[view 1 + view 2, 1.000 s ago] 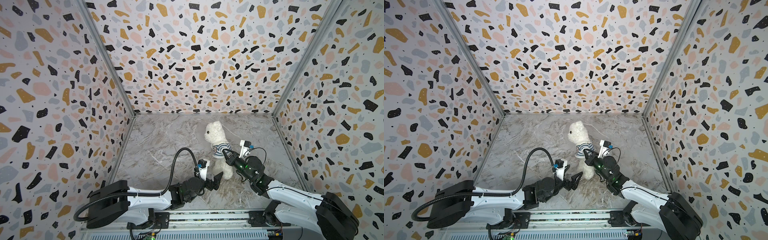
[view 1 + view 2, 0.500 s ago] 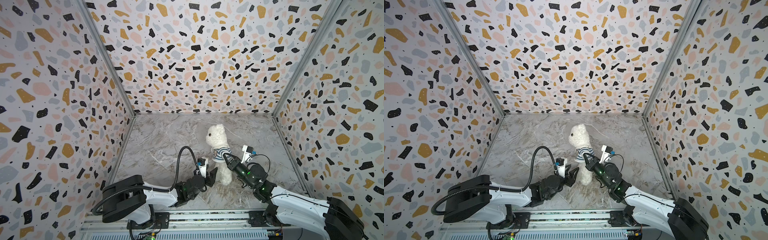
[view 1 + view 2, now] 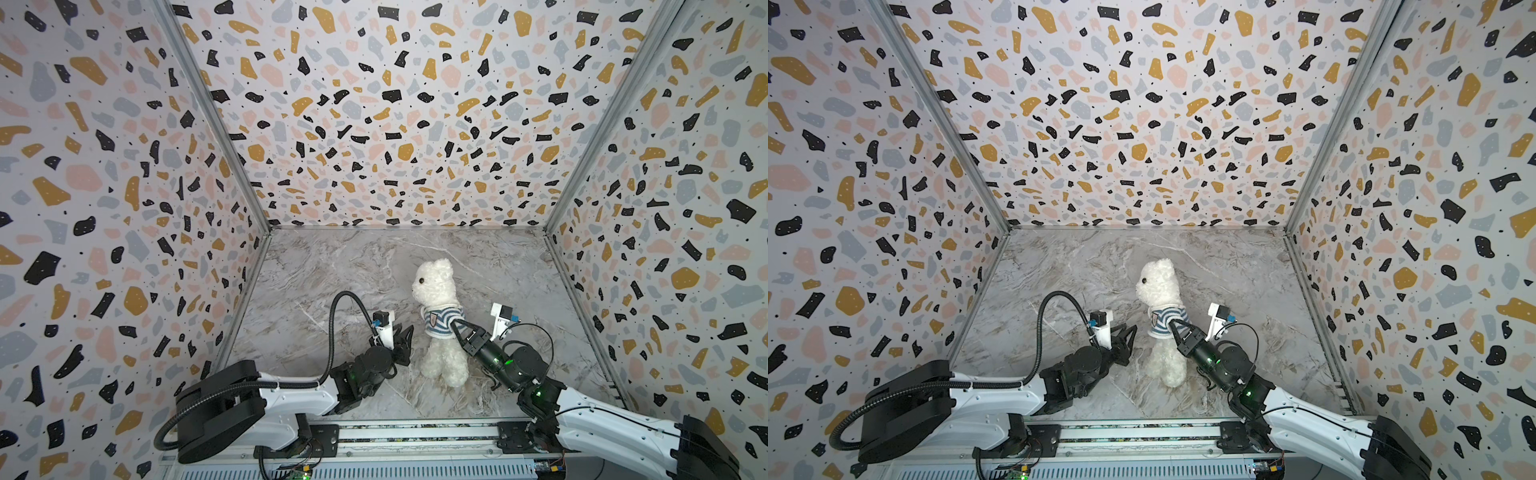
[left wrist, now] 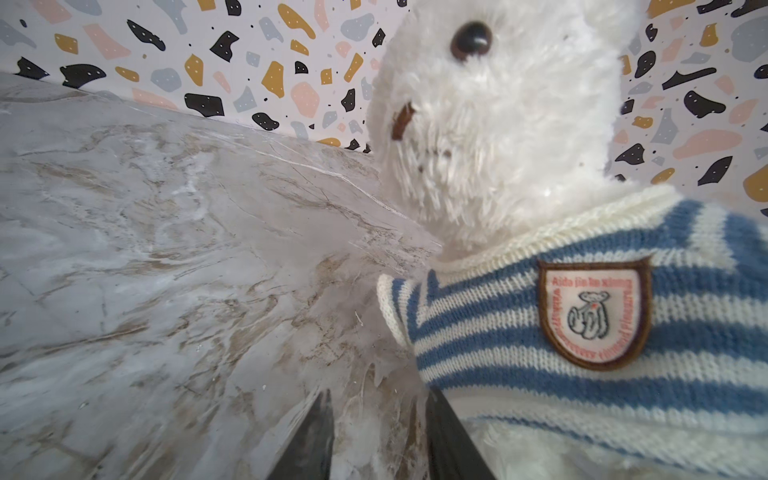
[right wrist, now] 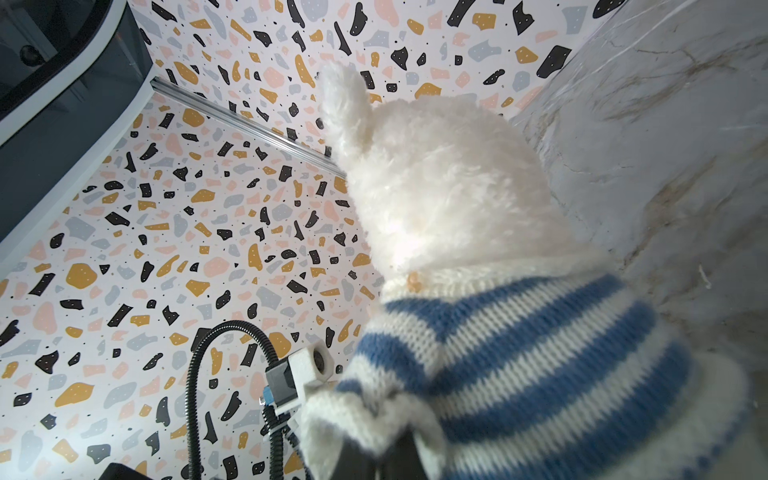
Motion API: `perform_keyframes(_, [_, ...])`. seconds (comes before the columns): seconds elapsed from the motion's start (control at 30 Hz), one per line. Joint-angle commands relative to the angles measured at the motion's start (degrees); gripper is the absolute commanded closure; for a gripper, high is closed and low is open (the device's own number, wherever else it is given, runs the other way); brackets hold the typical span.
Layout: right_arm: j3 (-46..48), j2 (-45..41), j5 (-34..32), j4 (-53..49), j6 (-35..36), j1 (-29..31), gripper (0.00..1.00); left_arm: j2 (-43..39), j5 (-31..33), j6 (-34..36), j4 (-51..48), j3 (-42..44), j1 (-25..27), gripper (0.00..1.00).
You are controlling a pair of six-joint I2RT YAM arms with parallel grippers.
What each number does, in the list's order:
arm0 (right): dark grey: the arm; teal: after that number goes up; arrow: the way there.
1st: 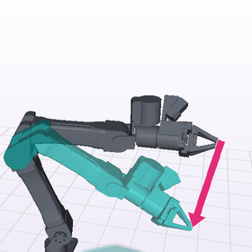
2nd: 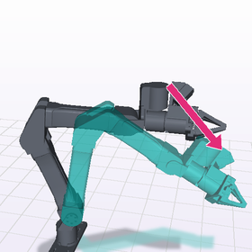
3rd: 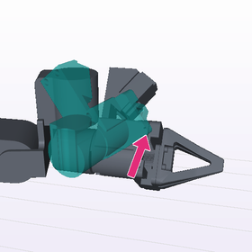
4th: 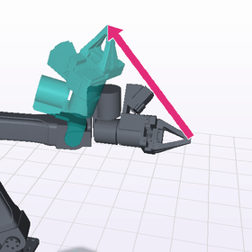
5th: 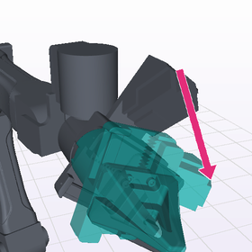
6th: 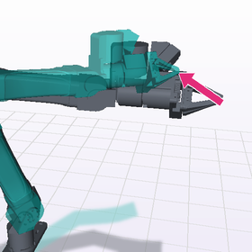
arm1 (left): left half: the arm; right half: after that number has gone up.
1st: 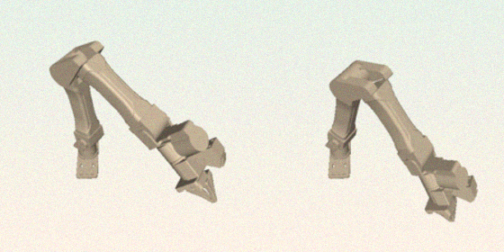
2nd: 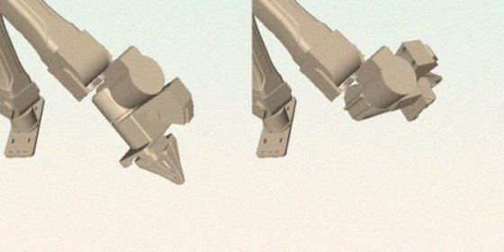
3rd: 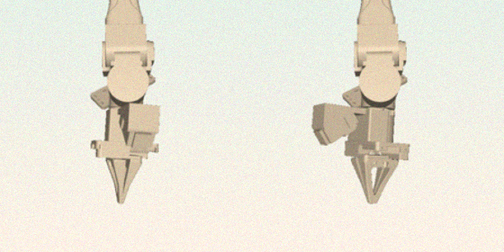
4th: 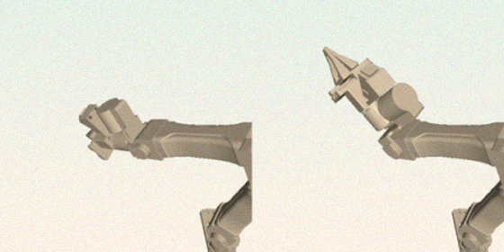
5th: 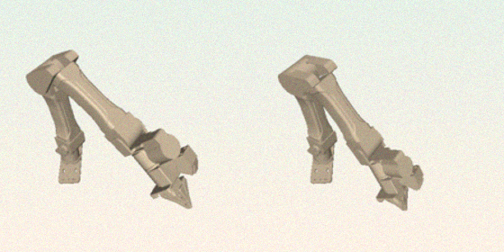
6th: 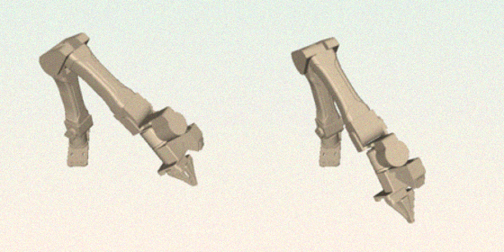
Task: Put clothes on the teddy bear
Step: 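Grasp the sweater's side with the left gripper while the right keeps holding the sweater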
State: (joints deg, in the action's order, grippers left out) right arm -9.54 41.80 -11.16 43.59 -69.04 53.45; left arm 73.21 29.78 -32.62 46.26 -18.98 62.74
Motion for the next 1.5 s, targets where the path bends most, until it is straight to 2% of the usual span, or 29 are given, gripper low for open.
perform_keyframes(0.0, [1.41, -3.69, -2.08, 0.38, -2.37, 0.31, 1.0, -1.26, -3.37, 0.38, -0.75, 0.23, -0.51, 0.62])
perform_keyframes(0.1, [3.7, -5.43, -3.14, 0.12, -3.87, 0.29, 1.0, -2.13, -8.05, -1.14, 0.32, 0.8, -0.46, 0.59])
perform_keyframes(0.2, [4.91, -6.32, -3.84, 0.0, -4.35, 0.26, 1.0, -3.53, -13.38, -4.2, 4.23, 2.6, -0.51, 0.52])
perform_keyframes(0.37, [6.85, -7.5, -5.94, 1.69, -4.07, 0.42, 1.0, -5.96, -19.4, -14.96, 9.52, 4.48, -0.11, 0.48])
perform_keyframes(0.47, [7.22, -7.29, -7.22, 3.39, -2.81, 0.68, 1.0, -5.98, -20.15, -21.16, 10.26, 3.51, 1.97, 0.47])
perform_keyframes(0.6, [7.33, -5.45, -7.58, 6.84, -1.14, 0.73, 1.0, -2.37, -22.09, -27.07, 13.14, 1.22, 4.2, 0.42])
perform_keyframes(0.77, [7.37, -2.67, -7.23, 11.58, 0.15, 0.91, 1.0, 5.19, -25.92, -32.7, 22.19, -0.66, 4.95, 0.41])
perform_keyframes(0.9, [7.86, -2.42, -7.3, 12.13, -0.12, 1.3, 1.0, 8.31, -26.87, -33.48, 25.99, -1.91, 4.96, 0.43])
perform_keyframes(1.2, [7.69, -2.63, -7.48, 12.42, 0.27, 2.05, 1.0, 11.85, -25.4, -33.02, 23.81, -6.15, 4.77, 0.44])
perform_keyframes(1.47, [8.05, -1.62, -7.45, 14.52, 0.24, 2.45, 1.0, 15.92, -24.31, -36.15, 27.75, -7.21, 4.06, 0.44])
